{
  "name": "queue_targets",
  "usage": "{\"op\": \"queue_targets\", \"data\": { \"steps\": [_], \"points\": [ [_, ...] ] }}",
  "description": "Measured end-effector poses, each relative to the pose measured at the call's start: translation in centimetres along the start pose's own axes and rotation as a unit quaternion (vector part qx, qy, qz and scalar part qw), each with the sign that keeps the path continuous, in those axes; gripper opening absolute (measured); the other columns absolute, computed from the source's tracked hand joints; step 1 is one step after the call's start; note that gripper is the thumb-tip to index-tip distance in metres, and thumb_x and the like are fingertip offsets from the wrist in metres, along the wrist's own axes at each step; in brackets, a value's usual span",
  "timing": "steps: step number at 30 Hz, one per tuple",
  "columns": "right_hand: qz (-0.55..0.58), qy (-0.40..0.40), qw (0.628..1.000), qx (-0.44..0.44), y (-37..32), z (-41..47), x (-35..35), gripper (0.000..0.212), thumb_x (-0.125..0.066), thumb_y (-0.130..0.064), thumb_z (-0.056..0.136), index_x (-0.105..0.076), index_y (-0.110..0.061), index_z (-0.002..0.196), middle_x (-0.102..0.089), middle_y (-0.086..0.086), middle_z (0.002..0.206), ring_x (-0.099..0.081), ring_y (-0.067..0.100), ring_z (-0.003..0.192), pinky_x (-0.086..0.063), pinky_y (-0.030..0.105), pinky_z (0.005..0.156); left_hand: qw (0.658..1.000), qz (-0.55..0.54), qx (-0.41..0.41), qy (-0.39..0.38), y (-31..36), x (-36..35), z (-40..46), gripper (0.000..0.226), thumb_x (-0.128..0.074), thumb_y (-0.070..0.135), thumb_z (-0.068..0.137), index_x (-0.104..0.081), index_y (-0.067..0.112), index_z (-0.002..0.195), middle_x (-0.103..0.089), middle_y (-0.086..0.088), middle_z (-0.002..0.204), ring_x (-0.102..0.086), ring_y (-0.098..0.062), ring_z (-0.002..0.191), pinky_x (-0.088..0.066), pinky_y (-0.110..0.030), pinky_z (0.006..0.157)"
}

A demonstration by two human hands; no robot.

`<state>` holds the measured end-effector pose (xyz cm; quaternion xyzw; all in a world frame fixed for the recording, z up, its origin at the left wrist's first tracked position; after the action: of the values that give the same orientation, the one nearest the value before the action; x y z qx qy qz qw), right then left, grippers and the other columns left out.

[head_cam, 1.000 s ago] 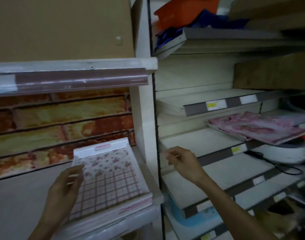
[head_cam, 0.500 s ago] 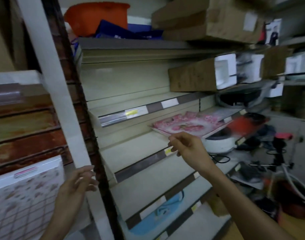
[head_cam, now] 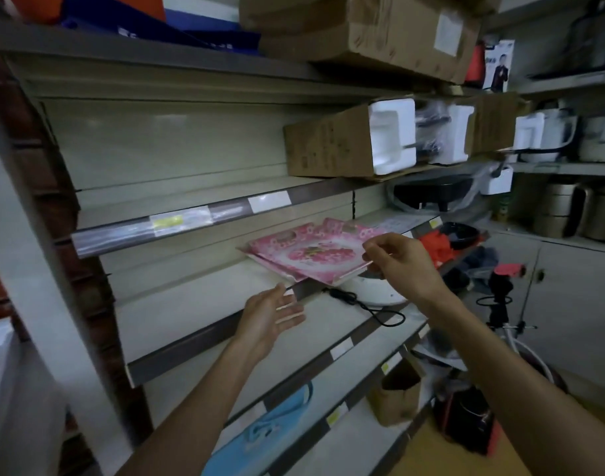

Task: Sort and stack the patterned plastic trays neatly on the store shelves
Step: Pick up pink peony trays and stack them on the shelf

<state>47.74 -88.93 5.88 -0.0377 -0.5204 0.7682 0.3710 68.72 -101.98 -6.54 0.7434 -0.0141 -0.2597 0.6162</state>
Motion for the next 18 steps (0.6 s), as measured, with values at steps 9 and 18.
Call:
{"op": "queue_targets", "data": {
  "steps": [9, 18],
  "points": [
    [-0.055, -0.018, 0.998, 0.007, 4.3, 7.1, 1.6, 0.018, -0.056, -0.028, 0.097, -0.067, -0.015, 0.103, -0.072, -0.002, 0.090, -0.071, 0.011, 0.076, -0.061, 0.041, 0.077, 0.995, -0.053, 0.084, -0.013, -4.4, -7.0, 11.0, 0.046, -0.053, 0.022, 0.099, -0.042, 0.003, 0.139, -0.055, -0.022, 0.128, -0.059, -0.037, 0.103, -0.051, -0.055, 0.092],
    [-0.063, -0.047, 0.997, -0.004, 7.7, 12.3, 0.7, 0.020, -0.056, -0.026, 0.097, -0.066, -0.011, 0.105, -0.073, 0.003, 0.095, -0.071, 0.014, 0.077, -0.058, 0.037, 0.075, 0.994, -0.044, 0.004, 0.104, -4.9, -7.9, 14.6, 0.050, -0.049, -0.005, 0.095, -0.038, 0.009, 0.142, -0.056, -0.018, 0.134, -0.060, -0.036, 0.113, -0.056, -0.055, 0.085]
  ]
}}
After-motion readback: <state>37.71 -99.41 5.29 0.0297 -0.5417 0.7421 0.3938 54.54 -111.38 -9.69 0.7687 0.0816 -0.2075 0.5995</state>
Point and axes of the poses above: each hand's wrist, its own z-axis towards the middle knuckle, its own x-axis out of the back of the hand, y = z × x, the point moved 10 cm from there along z, towards the middle knuckle
